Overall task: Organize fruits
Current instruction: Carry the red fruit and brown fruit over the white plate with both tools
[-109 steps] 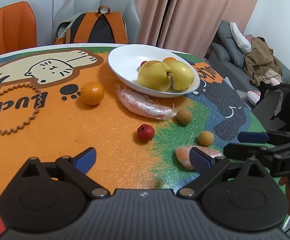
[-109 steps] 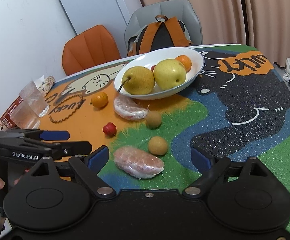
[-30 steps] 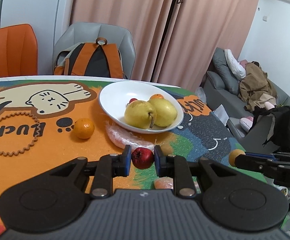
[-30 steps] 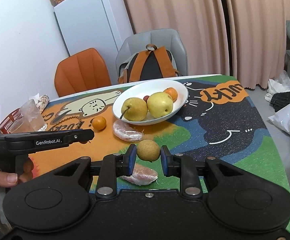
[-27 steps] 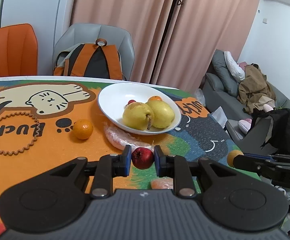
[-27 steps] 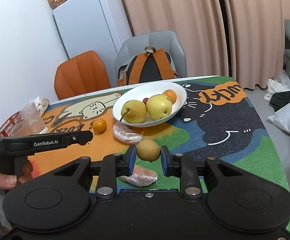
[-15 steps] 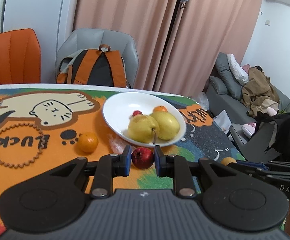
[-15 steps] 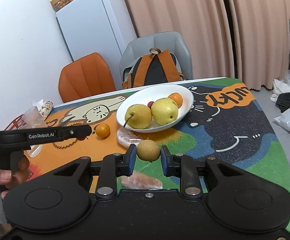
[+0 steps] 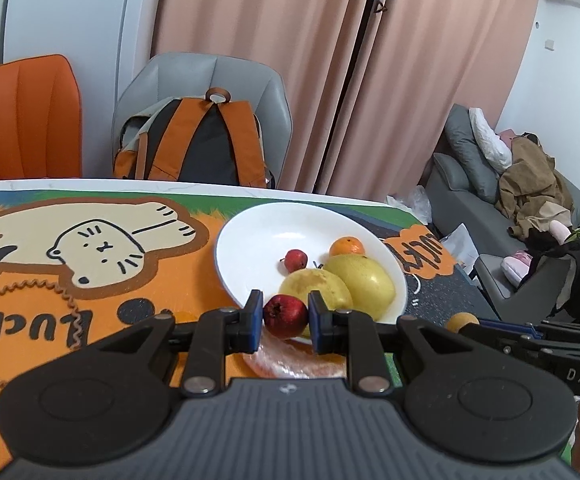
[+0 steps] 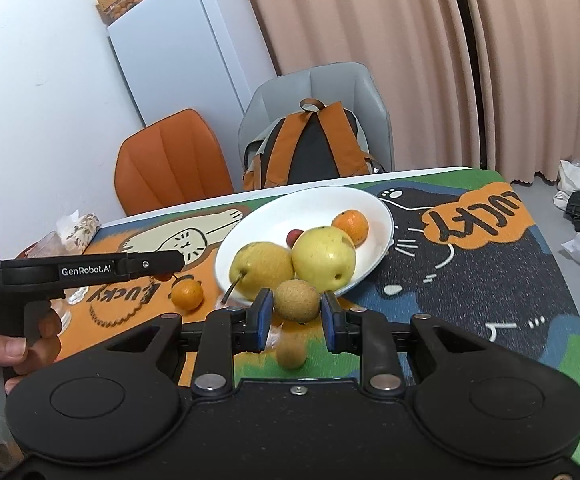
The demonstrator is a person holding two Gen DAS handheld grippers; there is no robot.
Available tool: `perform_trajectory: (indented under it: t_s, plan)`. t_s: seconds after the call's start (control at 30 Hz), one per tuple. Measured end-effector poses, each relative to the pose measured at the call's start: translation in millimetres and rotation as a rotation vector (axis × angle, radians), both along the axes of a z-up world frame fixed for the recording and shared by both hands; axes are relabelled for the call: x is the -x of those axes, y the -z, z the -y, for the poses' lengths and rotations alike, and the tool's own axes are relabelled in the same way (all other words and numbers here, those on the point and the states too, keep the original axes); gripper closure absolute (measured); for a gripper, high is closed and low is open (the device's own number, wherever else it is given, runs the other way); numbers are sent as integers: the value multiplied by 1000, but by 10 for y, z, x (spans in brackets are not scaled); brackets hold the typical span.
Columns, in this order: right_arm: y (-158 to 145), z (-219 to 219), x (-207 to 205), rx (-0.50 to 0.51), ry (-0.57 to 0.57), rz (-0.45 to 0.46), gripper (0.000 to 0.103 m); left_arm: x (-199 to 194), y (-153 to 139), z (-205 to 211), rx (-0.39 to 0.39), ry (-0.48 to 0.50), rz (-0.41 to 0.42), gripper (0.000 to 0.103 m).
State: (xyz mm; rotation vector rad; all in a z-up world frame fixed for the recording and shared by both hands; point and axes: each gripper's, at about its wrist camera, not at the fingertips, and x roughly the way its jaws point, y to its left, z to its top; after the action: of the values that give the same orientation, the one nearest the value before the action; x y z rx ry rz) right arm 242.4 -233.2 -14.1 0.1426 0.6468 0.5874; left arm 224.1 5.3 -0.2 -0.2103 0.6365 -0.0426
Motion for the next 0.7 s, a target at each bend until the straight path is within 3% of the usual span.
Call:
perform_trajectory:
  t_s: [0.3, 0.7]
  plan:
    - [117, -219, -355, 1, -29, -18, 78, -169, 43, -79, -3, 0, -11, 81]
    - [94, -120, -768, 4, 39, -5, 78, -367, 82, -172, -11, 0, -17, 81]
